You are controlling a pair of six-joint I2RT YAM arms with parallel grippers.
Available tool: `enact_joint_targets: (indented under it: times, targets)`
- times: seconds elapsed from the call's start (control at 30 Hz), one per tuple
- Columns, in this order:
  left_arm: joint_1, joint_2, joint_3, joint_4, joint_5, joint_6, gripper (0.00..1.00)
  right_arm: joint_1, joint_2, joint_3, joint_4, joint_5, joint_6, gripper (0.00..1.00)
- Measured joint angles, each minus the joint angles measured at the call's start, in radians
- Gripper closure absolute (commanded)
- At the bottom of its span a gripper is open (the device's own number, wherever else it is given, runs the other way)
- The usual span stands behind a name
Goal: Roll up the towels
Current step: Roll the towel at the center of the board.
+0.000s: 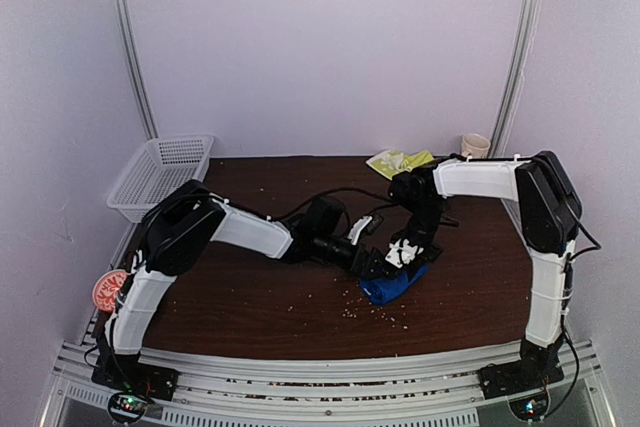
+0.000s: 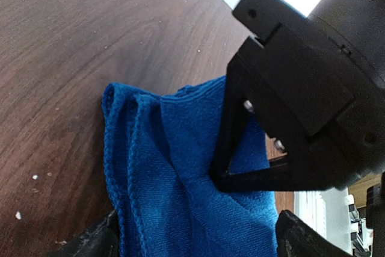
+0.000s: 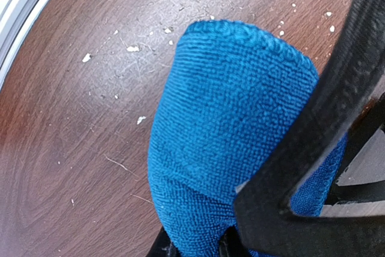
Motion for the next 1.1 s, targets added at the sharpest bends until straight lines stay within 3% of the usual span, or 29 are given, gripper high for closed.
enact_joint_targets:
  times: [0.37, 1.1]
  targets:
    - [0.000, 0.013, 0.054, -0.095, 0.008, 0.015, 0.17, -0.002, 0.051, 0.075, -0.059, -0.001, 0.031, 0.83]
    - [0.012, 0.014, 0.074, -0.151, 0.076, 0.039, 0.12, -0.002, 0.119, 0.189, -0.140, 0.000, 0.119, 0.79]
